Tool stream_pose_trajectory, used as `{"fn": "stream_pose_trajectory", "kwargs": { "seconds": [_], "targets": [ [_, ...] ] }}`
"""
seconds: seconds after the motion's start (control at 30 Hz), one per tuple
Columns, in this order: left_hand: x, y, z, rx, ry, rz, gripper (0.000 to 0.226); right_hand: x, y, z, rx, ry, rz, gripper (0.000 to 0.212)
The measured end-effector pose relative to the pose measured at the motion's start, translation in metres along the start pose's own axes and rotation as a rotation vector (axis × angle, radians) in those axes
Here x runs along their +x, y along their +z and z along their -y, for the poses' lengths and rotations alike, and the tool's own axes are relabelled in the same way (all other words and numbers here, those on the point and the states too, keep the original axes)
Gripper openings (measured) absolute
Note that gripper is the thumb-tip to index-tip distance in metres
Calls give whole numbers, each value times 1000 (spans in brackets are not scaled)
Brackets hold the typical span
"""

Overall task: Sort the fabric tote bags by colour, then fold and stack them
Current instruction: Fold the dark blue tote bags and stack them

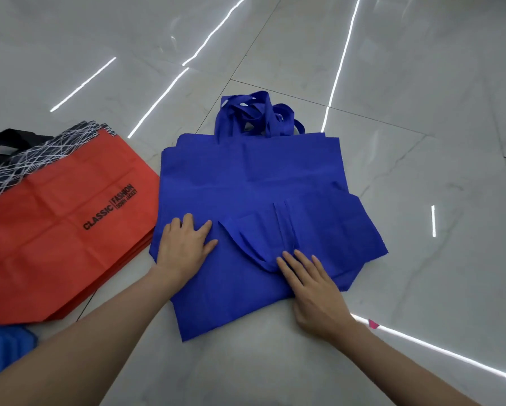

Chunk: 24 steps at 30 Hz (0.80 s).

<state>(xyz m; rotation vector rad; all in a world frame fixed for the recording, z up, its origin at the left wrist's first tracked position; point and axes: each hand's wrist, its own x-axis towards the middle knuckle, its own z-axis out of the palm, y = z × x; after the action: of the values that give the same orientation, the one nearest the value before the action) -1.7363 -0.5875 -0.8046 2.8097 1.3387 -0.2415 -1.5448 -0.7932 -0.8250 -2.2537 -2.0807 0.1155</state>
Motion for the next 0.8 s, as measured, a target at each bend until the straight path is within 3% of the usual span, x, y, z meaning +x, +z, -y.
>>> {"fn": "stream_pose_trajectory", "kwargs": {
  "seconds": [0.2,0.27,0.47,0.53,0.6,0.67,0.73,0.8],
  "targets": [
    [-13,-7,-5,-82,-148,114,42,-7,12,18,-46,56,131,78],
    [-17,-8,-6,-219,-227,162,43,-4,12,15,-76,34,114,83],
    [-24,-9,4,-694,-385,252,46,8,-7,10,-43,58,-57,49],
    [-29,-11,4,-1004,-432,295,40,12,-10,6,154,147,-60,46],
    [-34,-18,3,-1338,-564,313,35,13,-15,0,503,281,-24,42],
    [-36,-21,6,-1506,-605,257,28,14,-24,-5,826,411,26,35],
    [-35,-22,11,-1594,-499,226,16,17,-29,-6,1000,496,-10,28],
    [-30,-25,10,-1582,-327,231,40,22,-31,-6,1063,551,-68,27]
  ]
}}
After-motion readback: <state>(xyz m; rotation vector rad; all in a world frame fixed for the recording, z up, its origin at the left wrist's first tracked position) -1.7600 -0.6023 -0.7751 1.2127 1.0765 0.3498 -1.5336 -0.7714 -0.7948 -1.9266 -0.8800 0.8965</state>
